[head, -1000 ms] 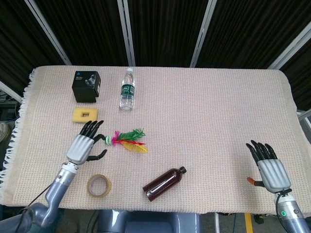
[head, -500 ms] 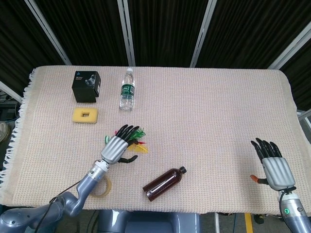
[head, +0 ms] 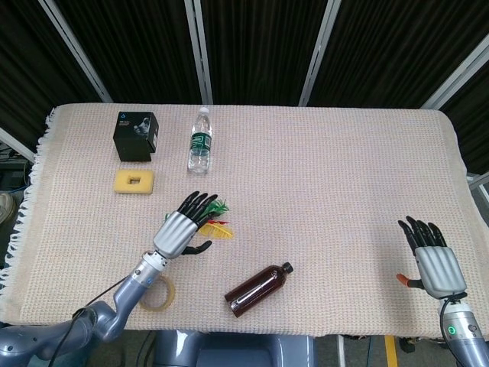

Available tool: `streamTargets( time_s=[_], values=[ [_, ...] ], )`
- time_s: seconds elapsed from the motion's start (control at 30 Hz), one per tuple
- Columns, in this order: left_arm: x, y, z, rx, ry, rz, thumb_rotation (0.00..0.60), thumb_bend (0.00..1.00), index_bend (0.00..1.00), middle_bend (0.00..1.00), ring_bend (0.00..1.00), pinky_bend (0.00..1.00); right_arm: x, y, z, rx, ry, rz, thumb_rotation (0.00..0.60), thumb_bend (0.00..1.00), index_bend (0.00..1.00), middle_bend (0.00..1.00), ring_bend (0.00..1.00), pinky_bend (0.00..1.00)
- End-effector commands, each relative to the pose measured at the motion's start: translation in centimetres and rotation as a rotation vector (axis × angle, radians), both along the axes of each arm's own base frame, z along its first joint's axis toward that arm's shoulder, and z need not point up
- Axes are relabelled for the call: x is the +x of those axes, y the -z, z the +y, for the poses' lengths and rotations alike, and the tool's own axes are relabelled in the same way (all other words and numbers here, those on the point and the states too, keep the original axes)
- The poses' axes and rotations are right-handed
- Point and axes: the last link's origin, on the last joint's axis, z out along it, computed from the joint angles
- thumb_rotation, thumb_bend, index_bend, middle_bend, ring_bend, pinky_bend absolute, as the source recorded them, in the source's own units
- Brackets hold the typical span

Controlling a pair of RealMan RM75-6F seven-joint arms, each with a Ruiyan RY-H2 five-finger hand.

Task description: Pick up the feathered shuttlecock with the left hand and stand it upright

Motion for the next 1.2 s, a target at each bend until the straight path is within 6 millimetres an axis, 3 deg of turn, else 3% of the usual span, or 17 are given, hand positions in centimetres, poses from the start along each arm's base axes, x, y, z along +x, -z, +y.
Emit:
streamTargets(
  time_s=[0.03,0.27,0.57,0.77,1.2],
  values=[
    [-0.4,-0.3,0.5,0.016,-0.015,0.026,0.538,0.29,0.22,0.0,0.0,0.0,0.0,0.0,0.0,-0.005,0.0,-0.002,0.6,0.0,0.0,0.0,0.0,0.0],
    [-0.8,1.5,2.0,-0.014,-0.074,0.075,0.551,0.33,0.22,0.0,0.0,0.0,0.0,-0.2,-0.1,-0.009,0.0,-0.007,0.6,0.0,0.0,0.0,0.0,0.0],
    [1.0,4.1,2.1,-0.071,-0.033,0.05,0.553,0.33,0.24,0.0,0.0,0.0,-0.2,-0.4,-0.2,-0.008,0.003,-0.012,0.6,0.0,0.0,0.0,0.0,0.0],
    [1.2,4.6,2.1,-0.041,-0.023,0.068,0.557,0.41,0.34,0.0,0.0,0.0,-0.3,-0.8,0.0,-0.018,0.007,-0.014,0.6,0.0,0.0,0.0,0.0,0.0],
    [1.6,5.1,3.0,-0.016,-0.01,0.099,0.562,0.43,0.35,0.0,0.0,0.0,0.2,-1.2,1.0,-0.012,-0.003,-0.023,0.6,0.0,0.0,0.0,0.0,0.0]
  ],
)
